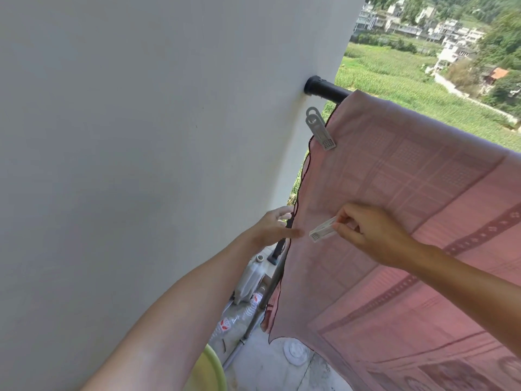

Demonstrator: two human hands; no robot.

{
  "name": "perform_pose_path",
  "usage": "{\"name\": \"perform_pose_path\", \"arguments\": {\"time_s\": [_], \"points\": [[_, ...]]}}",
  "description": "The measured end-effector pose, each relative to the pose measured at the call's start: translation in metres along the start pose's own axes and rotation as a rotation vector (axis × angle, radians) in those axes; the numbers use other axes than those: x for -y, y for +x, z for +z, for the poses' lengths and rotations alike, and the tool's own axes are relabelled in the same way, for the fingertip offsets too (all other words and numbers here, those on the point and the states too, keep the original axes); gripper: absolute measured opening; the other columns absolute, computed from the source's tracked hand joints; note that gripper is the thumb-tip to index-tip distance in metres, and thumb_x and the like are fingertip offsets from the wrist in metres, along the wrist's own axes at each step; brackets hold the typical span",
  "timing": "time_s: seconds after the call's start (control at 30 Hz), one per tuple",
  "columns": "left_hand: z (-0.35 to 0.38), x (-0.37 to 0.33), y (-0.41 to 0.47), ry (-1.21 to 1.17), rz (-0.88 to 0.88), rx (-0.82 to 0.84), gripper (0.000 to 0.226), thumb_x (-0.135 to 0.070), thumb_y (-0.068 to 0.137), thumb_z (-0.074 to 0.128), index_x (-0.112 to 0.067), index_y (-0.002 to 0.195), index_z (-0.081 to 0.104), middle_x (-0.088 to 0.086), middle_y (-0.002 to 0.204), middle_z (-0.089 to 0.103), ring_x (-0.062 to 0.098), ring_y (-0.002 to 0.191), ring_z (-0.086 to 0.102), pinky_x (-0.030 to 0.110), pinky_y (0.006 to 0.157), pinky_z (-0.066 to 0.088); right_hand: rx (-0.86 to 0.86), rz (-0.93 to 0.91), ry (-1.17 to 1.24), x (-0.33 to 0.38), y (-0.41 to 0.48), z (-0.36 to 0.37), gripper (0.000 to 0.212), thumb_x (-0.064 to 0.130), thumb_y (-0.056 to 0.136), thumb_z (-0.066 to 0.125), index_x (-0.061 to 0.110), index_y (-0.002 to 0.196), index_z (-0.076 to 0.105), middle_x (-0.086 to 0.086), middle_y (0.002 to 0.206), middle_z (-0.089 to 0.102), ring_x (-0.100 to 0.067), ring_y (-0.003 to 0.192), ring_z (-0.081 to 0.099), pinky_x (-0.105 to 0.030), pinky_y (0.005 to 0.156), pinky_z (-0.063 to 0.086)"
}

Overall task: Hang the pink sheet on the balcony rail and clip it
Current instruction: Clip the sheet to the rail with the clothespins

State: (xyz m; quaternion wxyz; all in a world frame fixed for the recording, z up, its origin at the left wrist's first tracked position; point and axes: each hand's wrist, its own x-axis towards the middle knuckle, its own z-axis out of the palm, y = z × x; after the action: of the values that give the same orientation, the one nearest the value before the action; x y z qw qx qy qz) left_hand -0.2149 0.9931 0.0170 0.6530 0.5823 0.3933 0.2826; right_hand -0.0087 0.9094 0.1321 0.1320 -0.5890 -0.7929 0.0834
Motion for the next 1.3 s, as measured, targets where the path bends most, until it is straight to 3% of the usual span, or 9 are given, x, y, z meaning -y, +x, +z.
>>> {"name": "perform_pose_path", "arguments": {"time_s": [0.13, 0.23, 0.53, 0.63, 0.77, 1.0, 1.13, 1.23, 1.3], "points": [[-0.007, 0.004, 0.011, -0.079, 0.085, -0.111, 0.018, -0.013, 0.08, 0.077, -0.006, 0.097, 0.076, 0.009, 0.091, 0.073, 0.018, 0.083, 0.065, 0.031, 0.084, 0.05, -0.018, 0.013, 0.089, -0.003, -0.004, -0.005, 0.008, 0.02, 0.085, 0.068, 0.023, 0.08, 0.063, 0.005, 0.081, 0.068, -0.013, 0.074, 0.064, -0.039, 0.067, 0.052], [-0.014, 0.006, 0.009, -0.099, 0.104, -0.18, 0.005, -0.013, 0.087, 0.071, -0.009, 0.087, 0.074, 0.005, 0.083, 0.07, 0.016, 0.078, 0.062, 0.035, 0.08, 0.051, -0.059, -0.074, 0.111, 0.005, -0.002, -0.011, 0.01, 0.023, 0.084, 0.067, 0.018, 0.077, 0.061, 0.008, 0.08, 0.064, -0.01, 0.073, 0.061, -0.034, 0.067, 0.052], [0.015, 0.04, 0.005, -0.105, -0.006, -0.212, 0.027, 0.004, 0.065, 0.05, -0.008, 0.084, 0.064, 0.012, 0.076, 0.063, 0.015, 0.061, 0.058, 0.025, 0.06, 0.051, -0.198, -0.484, -0.108, 0.06, 0.035, -0.016, 0.015, 0.026, 0.074, 0.055, 0.013, 0.068, 0.051, 0.002, 0.075, 0.05, -0.02, 0.059, 0.05, -0.035, 0.053, 0.046], [0.016, 0.053, 0.012, -0.065, -0.014, -0.26, 0.025, -0.011, 0.053, 0.057, -0.018, 0.074, 0.068, 0.008, 0.074, 0.066, 0.021, 0.07, 0.06, 0.044, 0.075, 0.056, -0.183, -0.507, -0.1, 0.069, 0.052, -0.015, 0.014, 0.026, 0.078, 0.057, 0.013, 0.072, 0.054, 0.007, 0.076, 0.049, -0.016, 0.057, 0.05, -0.035, 0.049, 0.048], [0.017, 0.06, 0.014, -0.098, -0.024, -0.259, 0.042, -0.033, 0.037, 0.065, -0.017, 0.075, 0.072, 0.008, 0.077, 0.068, 0.018, 0.068, 0.06, 0.034, 0.068, 0.053, -0.167, -0.49, -0.157, 0.07, 0.069, -0.014, 0.014, 0.024, 0.087, 0.063, 0.013, 0.081, 0.059, 0.004, 0.081, 0.056, -0.016, 0.059, 0.05, -0.038, 0.051, 0.048], [0.013, 0.091, 0.018, -0.114, 0.055, -0.316, 0.027, -0.036, 0.052, 0.08, -0.013, 0.067, 0.075, 0.005, 0.064, 0.06, 0.017, 0.063, 0.053, 0.032, 0.063, 0.043, -0.104, -0.556, -0.338, 0.071, 0.088, 0.0, 0.015, 0.029, 0.09, 0.063, 0.015, 0.085, 0.062, 0.002, 0.087, 0.06, -0.022, 0.059, 0.055, -0.032, 0.048, 0.043], [0.004, 0.092, 0.021, -0.09, 0.057, -0.372, 0.012, -0.031, 0.064, 0.075, -0.028, 0.056, 0.066, 0.0, 0.059, 0.051, 0.018, 0.06, 0.044, 0.033, 0.062, 0.037, -0.07, -0.504, -0.357, 0.074, 0.095, 0.008, 0.027, 0.031, 0.088, 0.066, 0.017, 0.111, 0.063, 0.003, 0.102, 0.065, -0.023, 0.073, 0.062, -0.027, 0.056, 0.036], [0.011, 0.103, 0.019, -0.145, 0.087, -0.474, 0.018, -0.024, 0.074, 0.064, -0.03, 0.058, 0.058, -0.003, 0.056, 0.047, 0.016, 0.053, 0.038, 0.035, 0.058, 0.032, 0.009, -0.472, -0.353, 0.072, 0.095, 0.012, 0.049, 0.028, 0.085, 0.071, 0.014, 0.13, 0.056, -0.001, 0.108, 0.065, -0.024, 0.085, 0.063, -0.031, 0.061, 0.044], [0.017, 0.107, 0.017, -0.148, 0.112, -0.527, 0.011, -0.022, 0.074, 0.059, -0.027, 0.065, 0.057, -0.001, 0.062, 0.053, 0.014, 0.058, 0.043, 0.033, 0.059, 0.036, 0.053, -0.467, -0.347, 0.072, 0.096, 0.013, 0.04, 0.027, 0.085, 0.07, 0.012, 0.122, 0.063, -0.002, 0.108, 0.066, -0.026, 0.089, 0.064, -0.037, 0.068, 0.051]]}}
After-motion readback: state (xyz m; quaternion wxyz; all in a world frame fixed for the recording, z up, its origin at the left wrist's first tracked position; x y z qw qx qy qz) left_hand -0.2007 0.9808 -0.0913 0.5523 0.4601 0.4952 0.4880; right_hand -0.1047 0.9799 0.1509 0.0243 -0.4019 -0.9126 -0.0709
